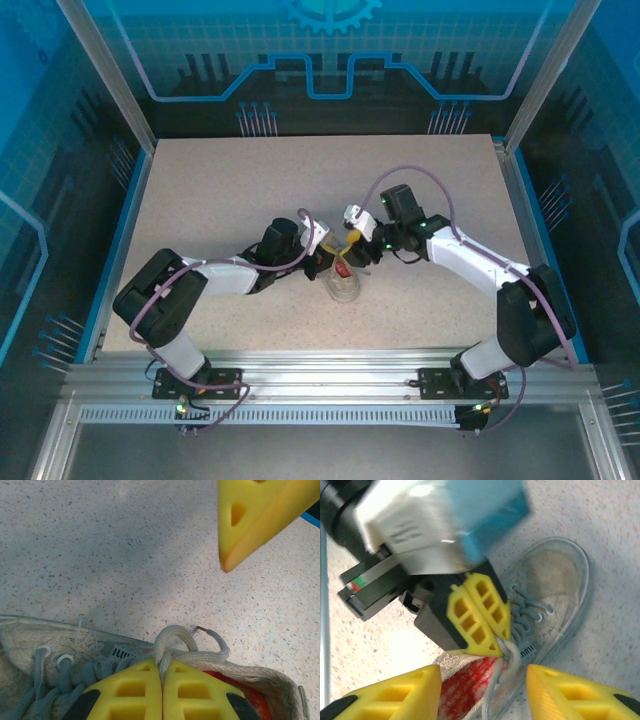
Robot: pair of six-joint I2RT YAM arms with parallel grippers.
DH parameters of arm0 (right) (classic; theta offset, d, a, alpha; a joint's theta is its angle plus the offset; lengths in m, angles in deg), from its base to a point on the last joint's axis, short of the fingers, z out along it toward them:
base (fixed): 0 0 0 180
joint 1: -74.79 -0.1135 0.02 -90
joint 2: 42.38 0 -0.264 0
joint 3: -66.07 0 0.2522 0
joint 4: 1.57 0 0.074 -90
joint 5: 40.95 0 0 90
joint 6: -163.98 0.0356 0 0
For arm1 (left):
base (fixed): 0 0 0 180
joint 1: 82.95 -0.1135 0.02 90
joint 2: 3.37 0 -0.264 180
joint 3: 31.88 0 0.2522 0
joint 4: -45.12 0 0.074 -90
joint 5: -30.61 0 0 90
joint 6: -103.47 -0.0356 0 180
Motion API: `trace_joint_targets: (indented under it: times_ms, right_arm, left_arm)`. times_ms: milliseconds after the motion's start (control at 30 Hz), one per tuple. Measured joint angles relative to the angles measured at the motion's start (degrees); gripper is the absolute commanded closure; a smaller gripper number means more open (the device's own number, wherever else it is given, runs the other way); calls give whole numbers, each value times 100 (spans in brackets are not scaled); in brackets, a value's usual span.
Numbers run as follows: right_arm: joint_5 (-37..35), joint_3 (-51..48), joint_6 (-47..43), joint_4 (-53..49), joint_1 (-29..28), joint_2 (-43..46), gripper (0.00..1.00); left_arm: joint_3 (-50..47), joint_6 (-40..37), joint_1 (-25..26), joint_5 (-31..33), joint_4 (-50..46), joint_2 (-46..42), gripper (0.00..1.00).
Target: Tie the shoes
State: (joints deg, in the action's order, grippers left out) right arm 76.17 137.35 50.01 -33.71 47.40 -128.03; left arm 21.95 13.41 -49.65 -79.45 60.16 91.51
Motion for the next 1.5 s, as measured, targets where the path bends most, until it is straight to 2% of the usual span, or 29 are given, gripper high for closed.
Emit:
trace_joint_targets:
  times_ms: [133,400,667,800,933,1233,1500]
  right_arm:
    - [-190,35,-557,-122,-28,-282,50]
    - [-201,181,-957,-345,-22,-723,52]
    - [13,446,-1021,-492,20,-973,63]
    - [68,605,-1043,-573,33,-1115,73]
    - [101,693,-1058,-651,46,-1169,77]
    - [188,848,-1075,-874,46,-1261,65]
    - [181,1130,-1167,-1128,44,-1493,67]
  left_arm:
    - [22,11,-20,-98,-96,0,100]
    - [63,22,-61,-223,-157,0,100]
    - [63,52,-127,-278,-184,0,100]
    - [63,120,-153,-291,-219,0,100]
    - [63,129,-153,-337,-221,0,100]
    - [63,164,-153,-378,-234,0,100]
    - [63,216,-205,-483,-293,0,100]
